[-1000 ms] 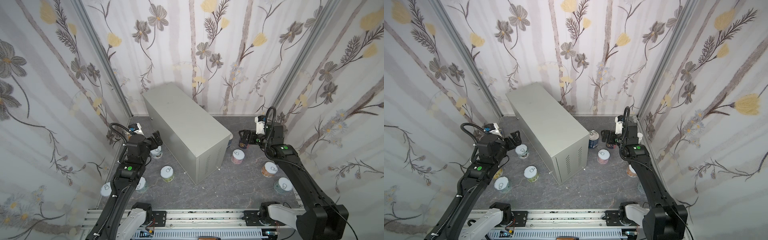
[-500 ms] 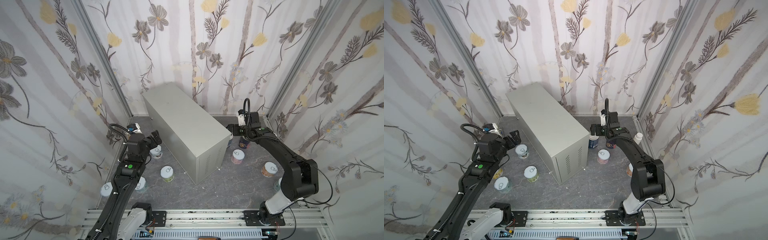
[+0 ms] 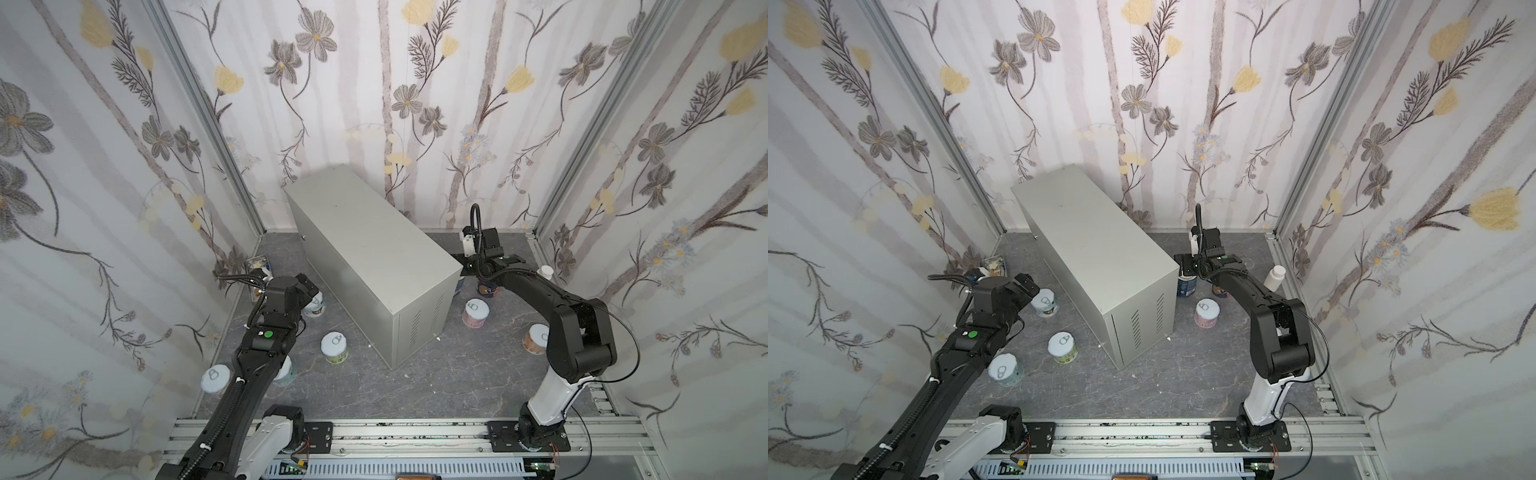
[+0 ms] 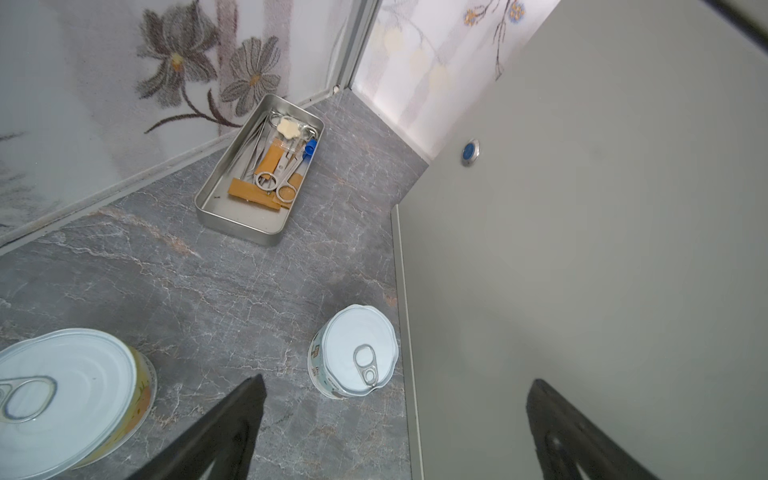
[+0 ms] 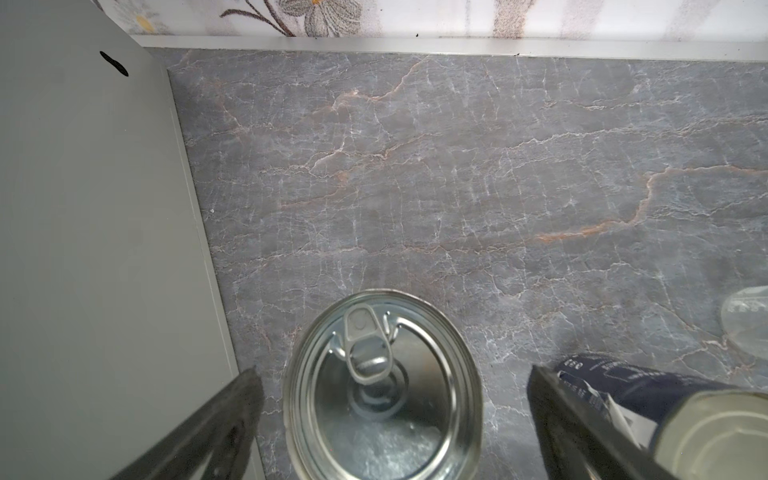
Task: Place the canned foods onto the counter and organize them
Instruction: 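Lower the right gripper over the blue-labelled can and close on it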
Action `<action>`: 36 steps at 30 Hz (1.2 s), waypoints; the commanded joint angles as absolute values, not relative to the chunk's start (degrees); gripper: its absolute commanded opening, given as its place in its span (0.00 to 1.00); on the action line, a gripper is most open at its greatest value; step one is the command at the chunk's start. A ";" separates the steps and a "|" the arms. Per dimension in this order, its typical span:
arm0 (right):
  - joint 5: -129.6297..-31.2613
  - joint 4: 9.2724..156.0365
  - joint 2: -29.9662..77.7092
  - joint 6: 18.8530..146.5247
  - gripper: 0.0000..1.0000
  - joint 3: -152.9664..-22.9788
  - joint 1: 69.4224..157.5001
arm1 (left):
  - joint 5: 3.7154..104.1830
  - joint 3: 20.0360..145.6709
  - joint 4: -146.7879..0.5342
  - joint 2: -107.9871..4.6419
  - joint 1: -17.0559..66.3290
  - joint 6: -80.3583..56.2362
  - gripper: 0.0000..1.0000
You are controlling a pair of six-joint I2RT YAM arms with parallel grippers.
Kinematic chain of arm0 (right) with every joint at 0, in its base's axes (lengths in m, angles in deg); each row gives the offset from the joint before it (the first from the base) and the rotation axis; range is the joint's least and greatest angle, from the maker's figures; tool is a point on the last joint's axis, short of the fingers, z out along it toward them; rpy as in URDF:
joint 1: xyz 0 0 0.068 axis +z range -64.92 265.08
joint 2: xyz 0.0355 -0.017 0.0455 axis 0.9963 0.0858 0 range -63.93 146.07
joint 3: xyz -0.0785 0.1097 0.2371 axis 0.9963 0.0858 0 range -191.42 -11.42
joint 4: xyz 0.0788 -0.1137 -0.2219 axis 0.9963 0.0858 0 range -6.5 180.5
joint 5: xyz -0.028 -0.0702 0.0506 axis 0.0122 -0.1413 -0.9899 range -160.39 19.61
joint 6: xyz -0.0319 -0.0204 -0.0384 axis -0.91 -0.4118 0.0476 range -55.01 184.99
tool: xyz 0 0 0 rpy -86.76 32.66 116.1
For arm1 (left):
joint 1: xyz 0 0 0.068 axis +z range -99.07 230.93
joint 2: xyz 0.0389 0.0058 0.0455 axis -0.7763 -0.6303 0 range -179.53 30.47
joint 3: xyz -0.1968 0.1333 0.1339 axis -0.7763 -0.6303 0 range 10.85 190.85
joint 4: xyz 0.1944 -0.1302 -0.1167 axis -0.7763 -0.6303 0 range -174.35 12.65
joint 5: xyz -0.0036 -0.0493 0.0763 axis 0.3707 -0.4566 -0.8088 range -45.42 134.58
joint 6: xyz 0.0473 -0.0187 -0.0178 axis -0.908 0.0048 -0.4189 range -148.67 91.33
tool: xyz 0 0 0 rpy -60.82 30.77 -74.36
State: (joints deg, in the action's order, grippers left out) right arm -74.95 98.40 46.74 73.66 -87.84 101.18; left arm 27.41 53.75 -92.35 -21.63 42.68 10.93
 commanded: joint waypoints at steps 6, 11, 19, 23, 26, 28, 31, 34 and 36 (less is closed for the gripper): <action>-73.24 93.96 48.19 73.33 1.00 -86.66 102.46 | 31.36 59.02 -96.53 -26.13 43.95 6.42 1.00; -72.27 93.14 49.18 73.43 1.00 -85.88 102.74 | 37.16 60.25 -98.50 -31.04 44.54 4.35 1.00; -70.94 92.32 51.75 73.78 1.00 -85.34 103.12 | 37.28 61.21 -99.66 -31.19 44.64 3.73 1.00; -69.63 92.33 53.37 73.69 1.00 -85.42 103.70 | 37.35 61.02 -99.85 -31.26 44.64 3.42 1.00; -69.15 92.37 54.73 73.86 0.98 -85.58 103.97 | 37.63 60.95 -99.85 -31.58 44.69 3.01 1.00; -69.19 92.44 55.20 74.00 0.95 -85.82 104.14 | 37.77 60.95 -99.93 -31.67 44.68 2.72 1.00; -68.64 92.72 55.55 74.04 0.92 -86.24 104.31 | 37.90 61.07 -99.93 -31.69 44.67 2.15 1.00; -68.20 93.07 55.86 74.22 0.89 -86.72 104.33 | 38.06 61.61 -100.26 -31.59 44.69 1.72 1.00; -67.94 93.01 55.92 74.48 0.85 -86.66 104.33 | 38.21 61.72 -100.53 -31.29 44.68 1.37 1.00</action>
State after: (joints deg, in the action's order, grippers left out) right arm -68.55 94.49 55.46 73.72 -86.09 104.32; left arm 38.03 61.00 -99.96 -31.66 44.55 2.21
